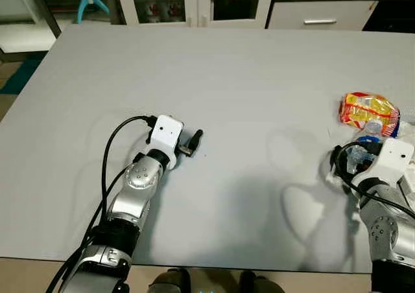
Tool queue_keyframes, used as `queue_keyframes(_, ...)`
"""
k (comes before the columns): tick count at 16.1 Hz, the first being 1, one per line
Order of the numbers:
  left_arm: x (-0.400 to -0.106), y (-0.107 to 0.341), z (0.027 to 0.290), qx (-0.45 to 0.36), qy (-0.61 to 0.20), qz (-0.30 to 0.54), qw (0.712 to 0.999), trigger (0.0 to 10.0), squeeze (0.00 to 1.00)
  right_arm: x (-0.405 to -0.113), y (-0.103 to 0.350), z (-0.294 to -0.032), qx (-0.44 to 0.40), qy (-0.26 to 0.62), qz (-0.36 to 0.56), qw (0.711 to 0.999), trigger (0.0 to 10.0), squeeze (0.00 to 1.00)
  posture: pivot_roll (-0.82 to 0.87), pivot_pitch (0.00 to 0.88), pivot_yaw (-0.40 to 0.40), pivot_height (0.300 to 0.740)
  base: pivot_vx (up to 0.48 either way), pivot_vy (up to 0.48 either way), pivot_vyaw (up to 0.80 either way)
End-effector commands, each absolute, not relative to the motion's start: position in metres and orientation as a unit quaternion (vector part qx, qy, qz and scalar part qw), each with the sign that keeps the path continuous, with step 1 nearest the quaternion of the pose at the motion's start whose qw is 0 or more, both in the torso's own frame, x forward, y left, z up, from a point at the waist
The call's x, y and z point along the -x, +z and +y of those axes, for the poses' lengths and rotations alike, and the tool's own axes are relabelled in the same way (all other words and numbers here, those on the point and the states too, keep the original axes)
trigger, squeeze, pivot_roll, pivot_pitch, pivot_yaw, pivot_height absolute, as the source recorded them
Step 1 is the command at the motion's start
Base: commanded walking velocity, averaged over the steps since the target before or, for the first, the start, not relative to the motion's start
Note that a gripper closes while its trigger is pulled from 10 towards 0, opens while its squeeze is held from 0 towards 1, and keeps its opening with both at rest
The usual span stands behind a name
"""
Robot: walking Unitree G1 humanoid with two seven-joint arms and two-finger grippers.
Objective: Picking trash to rubbish bin
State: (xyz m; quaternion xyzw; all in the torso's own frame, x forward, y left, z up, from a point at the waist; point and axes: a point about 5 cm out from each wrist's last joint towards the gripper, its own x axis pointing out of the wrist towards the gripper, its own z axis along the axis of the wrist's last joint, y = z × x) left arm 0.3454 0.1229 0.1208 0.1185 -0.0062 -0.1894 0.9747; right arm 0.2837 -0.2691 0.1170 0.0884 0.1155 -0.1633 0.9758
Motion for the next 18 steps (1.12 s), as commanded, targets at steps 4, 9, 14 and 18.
queue_keyframes(4,-0.344,0.117,0.122,-0.120,-0.200,0.002,0.973,10.0,0.00,-0.284,0.110,-0.268,-0.111,-0.169,0.122,0.972,0.0,0.00,0.16,0.163,0.031,0.740,0.000,0.000,0.00)
queue_keyframes(9,-0.343,0.115,0.121,-0.119,-0.202,0.007,0.972,10.0,0.00,-0.283,0.106,-0.265,-0.121,-0.167,0.128,0.970,0.0,0.00,0.16,0.163,0.029,0.740,0.000,0.000,0.00)
queue_keyframes(14,-0.343,0.115,0.121,-0.121,-0.199,0.007,0.972,10.0,0.00,-0.283,0.109,-0.265,-0.122,-0.166,0.124,0.971,2.0,0.00,0.16,0.161,0.029,0.740,0.000,0.000,0.00)
queue_keyframes(18,-0.348,0.125,0.124,-0.123,-0.167,-0.017,0.978,10.0,0.00,-0.286,0.145,-0.253,-0.041,-0.145,0.058,0.987,10.0,0.00,0.16,0.155,0.022,0.740,0.000,0.000,0.00)
